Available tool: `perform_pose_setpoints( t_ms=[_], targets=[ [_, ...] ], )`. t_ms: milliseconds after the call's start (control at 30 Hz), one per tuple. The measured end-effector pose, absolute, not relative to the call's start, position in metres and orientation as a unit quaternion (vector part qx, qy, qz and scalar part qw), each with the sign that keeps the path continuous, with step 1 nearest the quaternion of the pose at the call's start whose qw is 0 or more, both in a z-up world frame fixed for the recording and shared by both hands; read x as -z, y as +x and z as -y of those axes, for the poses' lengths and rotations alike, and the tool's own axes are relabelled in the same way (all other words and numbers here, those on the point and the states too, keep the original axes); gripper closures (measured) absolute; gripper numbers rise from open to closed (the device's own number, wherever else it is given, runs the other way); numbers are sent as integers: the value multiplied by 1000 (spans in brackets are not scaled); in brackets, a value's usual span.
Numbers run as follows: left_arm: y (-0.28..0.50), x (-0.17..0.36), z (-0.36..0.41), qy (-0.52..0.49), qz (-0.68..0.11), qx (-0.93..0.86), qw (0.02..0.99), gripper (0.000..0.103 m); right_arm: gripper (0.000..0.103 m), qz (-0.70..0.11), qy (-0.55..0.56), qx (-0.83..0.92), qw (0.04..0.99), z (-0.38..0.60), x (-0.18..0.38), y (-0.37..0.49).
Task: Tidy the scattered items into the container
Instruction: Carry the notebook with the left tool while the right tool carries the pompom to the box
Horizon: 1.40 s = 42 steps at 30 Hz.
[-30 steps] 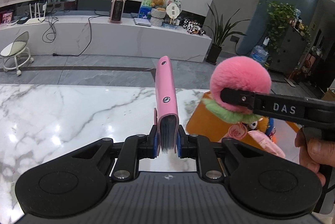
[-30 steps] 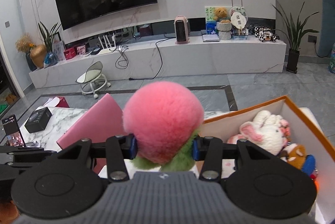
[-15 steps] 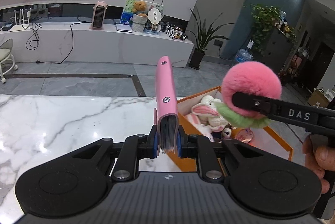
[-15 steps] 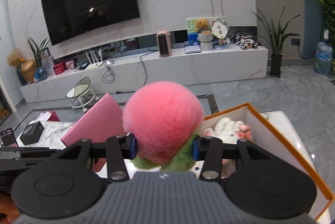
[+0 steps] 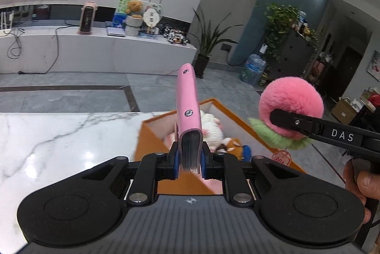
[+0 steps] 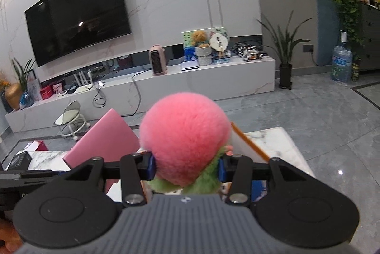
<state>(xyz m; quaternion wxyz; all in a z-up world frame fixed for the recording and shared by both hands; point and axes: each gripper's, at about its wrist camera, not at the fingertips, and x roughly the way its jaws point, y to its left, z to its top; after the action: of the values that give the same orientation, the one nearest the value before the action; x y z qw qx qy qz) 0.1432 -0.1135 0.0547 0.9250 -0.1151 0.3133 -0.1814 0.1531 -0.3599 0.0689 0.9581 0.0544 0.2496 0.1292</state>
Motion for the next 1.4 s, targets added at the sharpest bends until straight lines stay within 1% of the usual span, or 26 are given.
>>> perform_pose_setpoints(
  t_ms=[233, 767, 1400],
  targets=[
    [146, -51, 140, -111, -317, 205, 919, 84, 54, -254, 62, -108, 959, 383, -67, 150],
    [143, -21, 196, -105, -359, 270, 887, 84, 54, -288, 38, -61, 955, 410, -50, 153],
    [138, 7, 226, -120, -407, 310, 851, 84, 54, -315, 17, -48, 948, 412, -37, 159]
  ],
)
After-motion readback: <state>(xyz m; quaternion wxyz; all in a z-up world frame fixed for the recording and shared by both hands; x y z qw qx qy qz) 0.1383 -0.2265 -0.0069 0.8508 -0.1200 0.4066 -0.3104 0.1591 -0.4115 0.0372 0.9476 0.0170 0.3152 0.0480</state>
